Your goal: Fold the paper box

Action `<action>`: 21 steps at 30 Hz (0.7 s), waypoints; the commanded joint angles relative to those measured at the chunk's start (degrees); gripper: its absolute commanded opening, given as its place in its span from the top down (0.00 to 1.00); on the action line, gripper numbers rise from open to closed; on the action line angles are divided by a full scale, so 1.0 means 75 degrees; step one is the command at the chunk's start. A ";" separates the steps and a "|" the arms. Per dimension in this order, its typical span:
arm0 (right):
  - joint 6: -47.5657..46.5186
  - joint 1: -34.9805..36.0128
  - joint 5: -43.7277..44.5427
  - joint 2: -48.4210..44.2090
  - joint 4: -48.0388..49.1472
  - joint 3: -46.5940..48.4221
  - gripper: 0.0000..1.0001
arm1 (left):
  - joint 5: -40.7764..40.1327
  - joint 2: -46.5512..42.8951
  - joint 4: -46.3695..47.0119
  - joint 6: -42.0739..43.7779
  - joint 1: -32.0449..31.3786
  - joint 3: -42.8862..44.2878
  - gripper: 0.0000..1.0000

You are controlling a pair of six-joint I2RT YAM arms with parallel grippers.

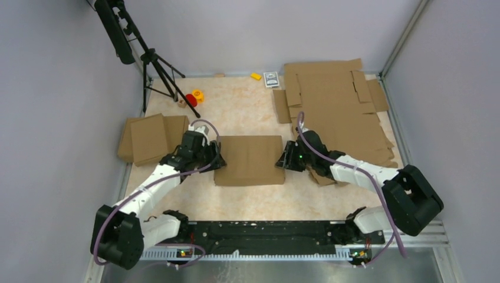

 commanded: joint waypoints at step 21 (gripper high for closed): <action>-0.0231 0.2443 -0.0681 0.5165 0.2345 0.7721 0.65 | -0.3984 -0.1050 -0.2115 0.1747 0.3479 0.3497 0.47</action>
